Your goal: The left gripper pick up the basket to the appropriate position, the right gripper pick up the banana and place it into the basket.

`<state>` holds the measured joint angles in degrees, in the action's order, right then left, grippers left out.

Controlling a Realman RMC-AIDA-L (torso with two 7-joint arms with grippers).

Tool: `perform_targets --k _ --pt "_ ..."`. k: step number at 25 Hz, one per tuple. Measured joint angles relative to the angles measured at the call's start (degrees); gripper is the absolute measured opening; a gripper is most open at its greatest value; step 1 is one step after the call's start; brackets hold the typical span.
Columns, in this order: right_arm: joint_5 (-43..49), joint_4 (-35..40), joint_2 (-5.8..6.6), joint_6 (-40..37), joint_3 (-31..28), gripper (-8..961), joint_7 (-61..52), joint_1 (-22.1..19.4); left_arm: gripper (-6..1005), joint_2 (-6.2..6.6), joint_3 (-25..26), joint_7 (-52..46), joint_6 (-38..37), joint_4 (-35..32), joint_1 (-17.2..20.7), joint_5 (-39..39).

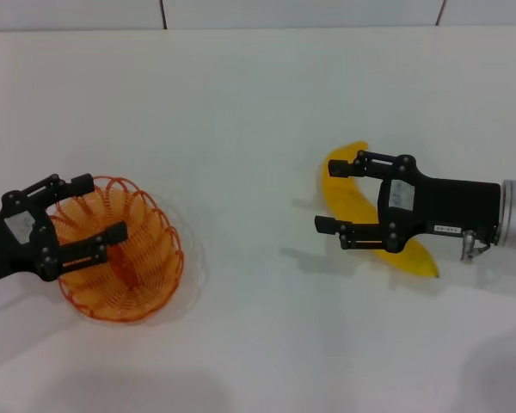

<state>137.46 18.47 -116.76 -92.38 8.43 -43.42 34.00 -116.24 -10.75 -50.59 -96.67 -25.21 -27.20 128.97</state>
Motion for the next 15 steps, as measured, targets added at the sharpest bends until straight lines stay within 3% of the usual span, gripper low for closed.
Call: perform_targets --k 15 --pt "0.0 -0.2 0.05 0.1 0.3 804 0.0 -0.5 878 0.07 0.4 -0.4 -0.1 0.0 0.0 -0.7"
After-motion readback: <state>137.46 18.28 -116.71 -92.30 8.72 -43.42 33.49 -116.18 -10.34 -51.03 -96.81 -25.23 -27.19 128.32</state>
